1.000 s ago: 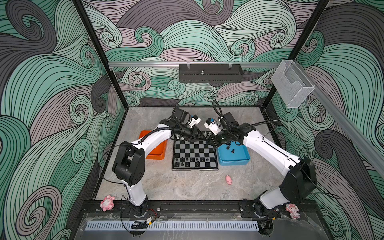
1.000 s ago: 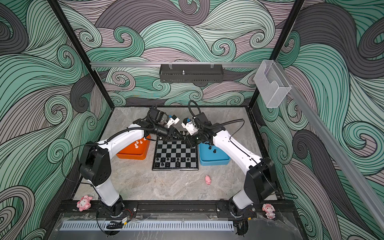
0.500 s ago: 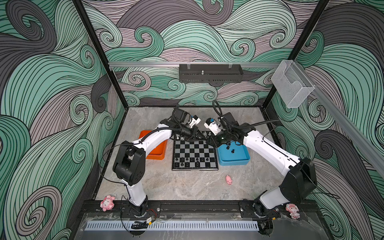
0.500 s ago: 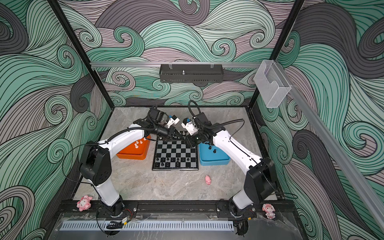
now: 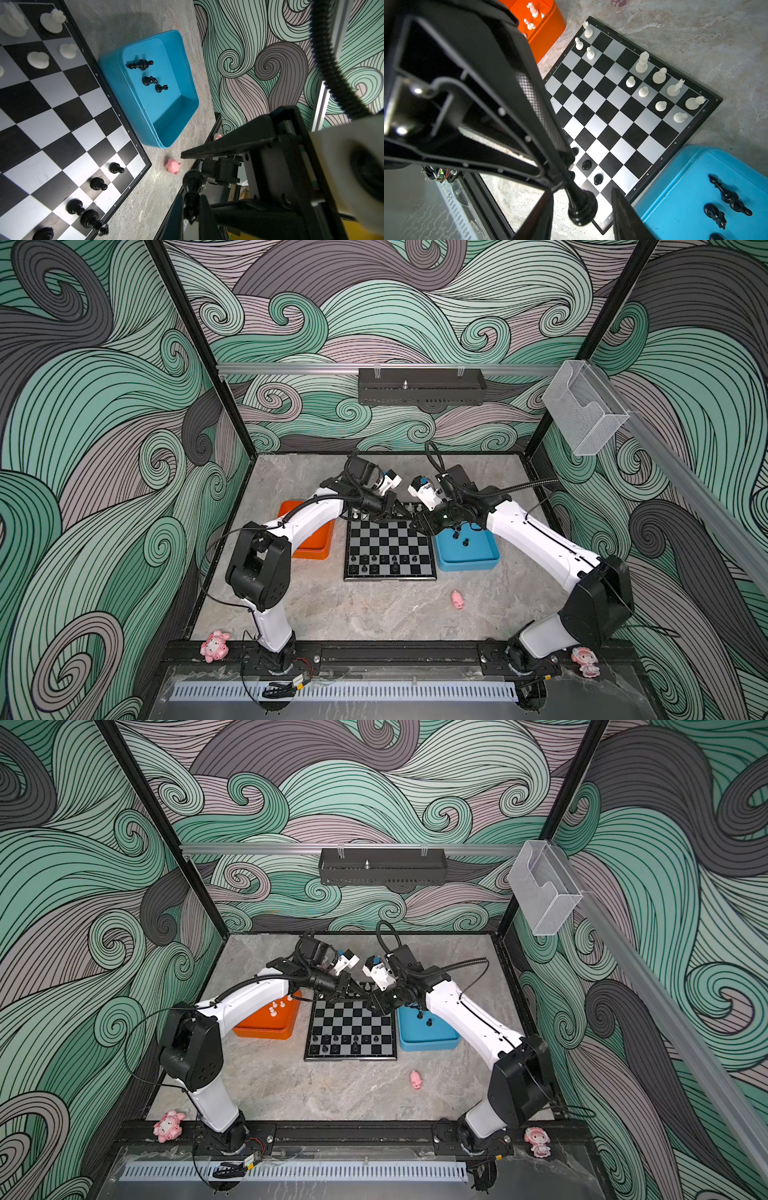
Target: Set up the chess pieces on the board
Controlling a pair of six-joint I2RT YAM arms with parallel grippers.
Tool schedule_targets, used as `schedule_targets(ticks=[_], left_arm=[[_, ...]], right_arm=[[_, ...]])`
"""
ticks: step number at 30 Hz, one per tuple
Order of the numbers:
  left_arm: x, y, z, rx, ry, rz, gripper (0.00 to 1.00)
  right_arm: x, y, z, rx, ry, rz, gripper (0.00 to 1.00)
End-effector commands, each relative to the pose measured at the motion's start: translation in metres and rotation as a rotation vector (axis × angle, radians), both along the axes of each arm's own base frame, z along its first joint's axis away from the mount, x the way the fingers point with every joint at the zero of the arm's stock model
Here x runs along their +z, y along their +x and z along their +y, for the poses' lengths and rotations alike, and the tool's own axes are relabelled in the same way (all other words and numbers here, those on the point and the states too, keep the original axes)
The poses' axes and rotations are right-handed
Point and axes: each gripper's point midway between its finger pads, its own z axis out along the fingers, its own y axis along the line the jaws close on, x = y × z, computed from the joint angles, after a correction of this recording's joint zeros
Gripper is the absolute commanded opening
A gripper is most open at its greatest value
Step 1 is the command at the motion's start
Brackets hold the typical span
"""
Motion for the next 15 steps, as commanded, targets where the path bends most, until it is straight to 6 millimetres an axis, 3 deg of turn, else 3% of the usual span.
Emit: schedule_targets(ticks=[1,6,10,15], left_arm=[[0.01,0.009,0.008,0.013,0.024,-0.051,0.07],[0.012,0.015,0.027,0.029,0.1,-0.101,0.07],[0.011,0.017,0.043,0.023,0.226,-0.161,0.07],[0.0,0.011,0.072,0.053,0.41,-0.191,0.06]], right_arm=[[0.012,-0.004,-0.004,0.003,0.018,-0.03,0.52],[0.019,-0.008,-0.016,-0.022,0.065,-0.005,0.58],[0.027,-0.003,-0.035,-0.083,0.091,-0.005,0.6],[0.024,0.005,-0.059,-0.147,0.076,-0.006,0.6]])
